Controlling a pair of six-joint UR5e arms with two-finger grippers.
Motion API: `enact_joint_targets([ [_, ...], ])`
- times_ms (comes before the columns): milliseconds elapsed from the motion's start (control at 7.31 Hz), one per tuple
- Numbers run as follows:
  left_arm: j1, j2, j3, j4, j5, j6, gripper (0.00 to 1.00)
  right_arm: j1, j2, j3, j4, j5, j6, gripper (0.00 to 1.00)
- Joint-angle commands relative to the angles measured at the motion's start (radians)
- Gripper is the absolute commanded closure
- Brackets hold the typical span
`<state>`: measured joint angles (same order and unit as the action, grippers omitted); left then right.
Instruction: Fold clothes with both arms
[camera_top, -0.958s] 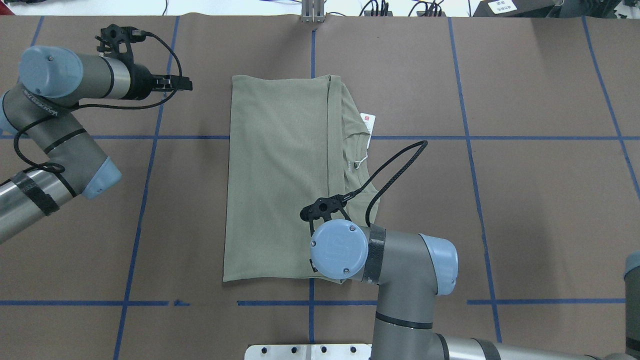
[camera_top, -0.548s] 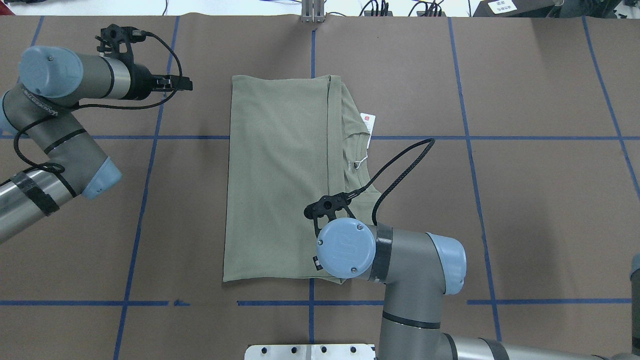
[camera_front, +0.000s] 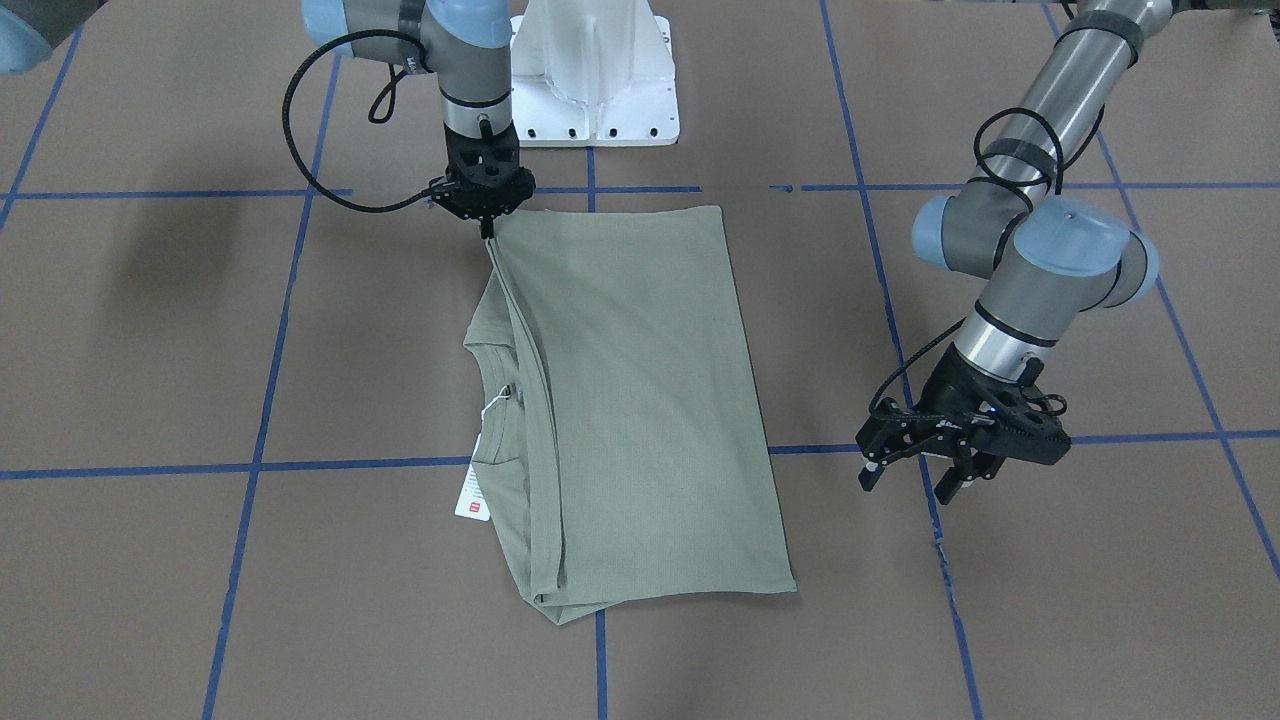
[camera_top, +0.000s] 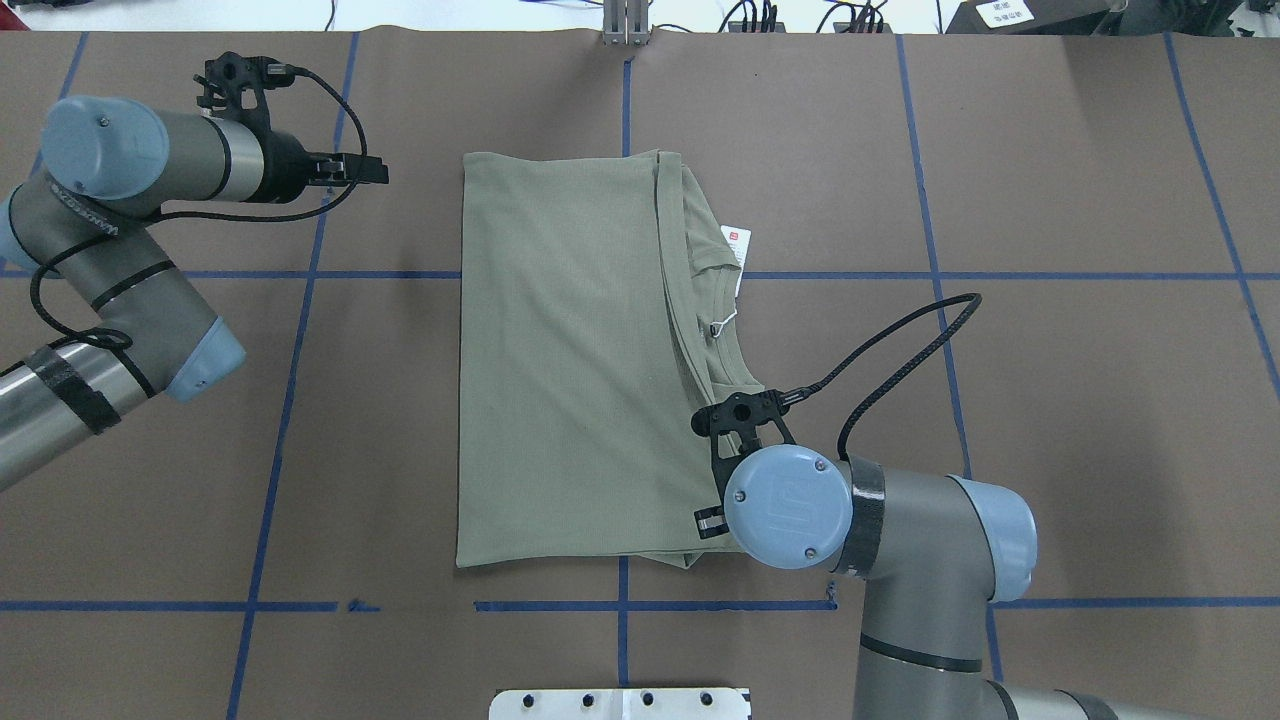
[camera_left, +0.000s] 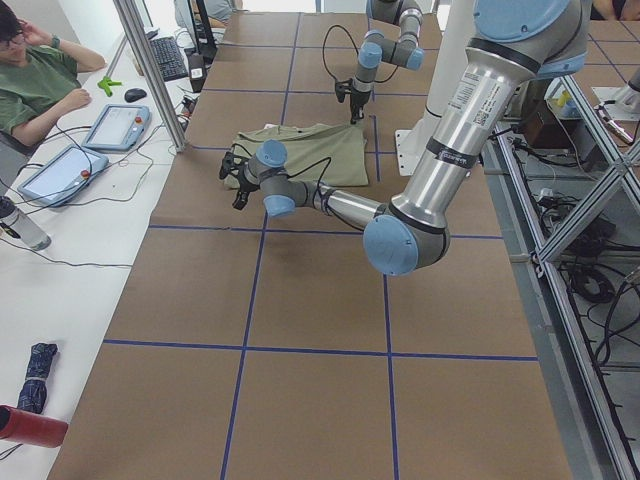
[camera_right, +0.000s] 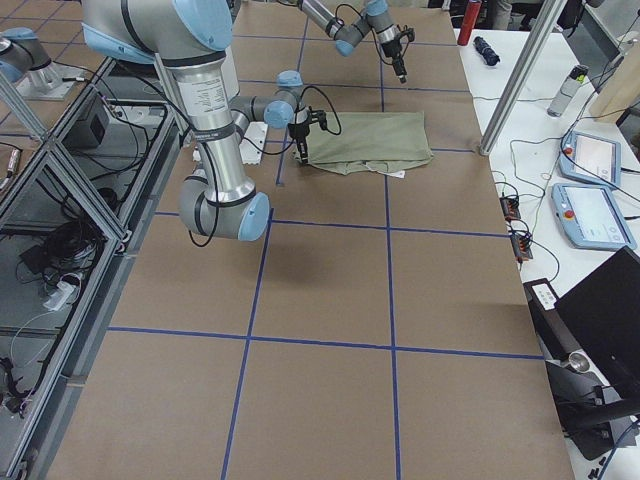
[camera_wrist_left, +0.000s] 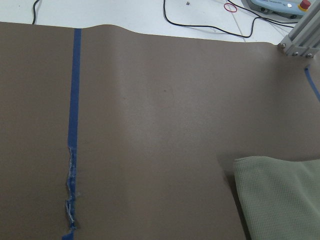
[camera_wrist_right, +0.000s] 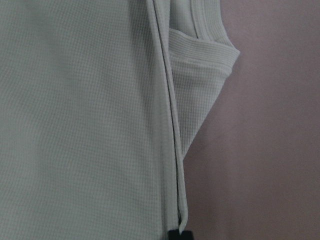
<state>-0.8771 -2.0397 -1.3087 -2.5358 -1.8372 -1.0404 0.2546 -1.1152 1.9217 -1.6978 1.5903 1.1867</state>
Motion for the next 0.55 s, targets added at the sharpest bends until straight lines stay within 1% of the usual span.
enact_joint_targets([
  [0,0.001,-0.001,0.000,-0.008,0.001,-0.003,0.00,-0.040,-0.024,0.005,0.004,-0.045,0.126,0.92],
  [137,0.001,0.001,0.000,-0.006,-0.001,-0.003,0.00,-0.047,-0.020,0.003,0.006,-0.047,0.132,0.01],
  [274,0.001,0.001,-0.001,-0.008,-0.001,-0.004,0.00,-0.037,-0.017,0.002,0.006,-0.047,0.117,0.00],
  [411,0.001,0.000,-0.001,-0.008,-0.001,-0.003,0.00,0.004,-0.008,0.003,0.007,-0.040,0.113,0.00],
])
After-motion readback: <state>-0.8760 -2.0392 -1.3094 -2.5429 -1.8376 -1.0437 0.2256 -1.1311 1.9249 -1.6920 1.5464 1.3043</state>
